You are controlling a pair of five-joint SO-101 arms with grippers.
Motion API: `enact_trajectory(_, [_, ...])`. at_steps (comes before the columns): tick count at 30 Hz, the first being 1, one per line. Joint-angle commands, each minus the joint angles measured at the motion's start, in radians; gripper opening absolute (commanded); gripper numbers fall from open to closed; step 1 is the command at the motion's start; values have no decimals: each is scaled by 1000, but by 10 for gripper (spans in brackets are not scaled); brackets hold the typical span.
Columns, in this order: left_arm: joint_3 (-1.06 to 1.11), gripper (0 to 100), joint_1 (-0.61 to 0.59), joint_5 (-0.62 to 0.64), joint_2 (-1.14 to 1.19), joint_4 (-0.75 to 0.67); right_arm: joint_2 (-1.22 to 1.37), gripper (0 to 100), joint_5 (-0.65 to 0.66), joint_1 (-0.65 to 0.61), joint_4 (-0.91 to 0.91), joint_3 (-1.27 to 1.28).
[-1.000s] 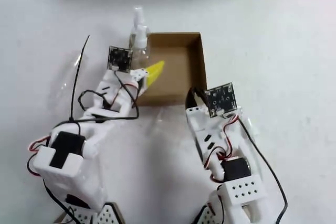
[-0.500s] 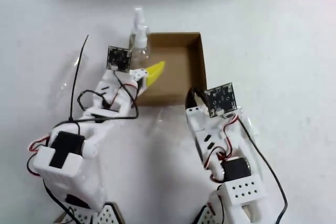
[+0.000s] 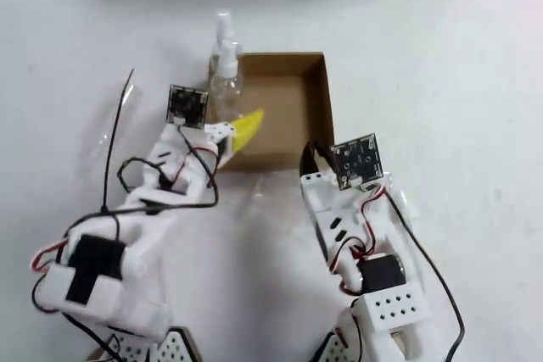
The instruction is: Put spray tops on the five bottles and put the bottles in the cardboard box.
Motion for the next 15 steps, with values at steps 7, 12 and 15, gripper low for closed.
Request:
enact_trajectory(7, [-2,371,-10,0,-255,354,-7,15,2,-2,-22,-11])
enact_trajectory(12, [-2,370,-10,0,-363,509,-7,15,2,-1,-21,-9])
enact_trajectory(15, [-2,370,-12,0,-429,580,-7,15,2,-1,-18,-9])
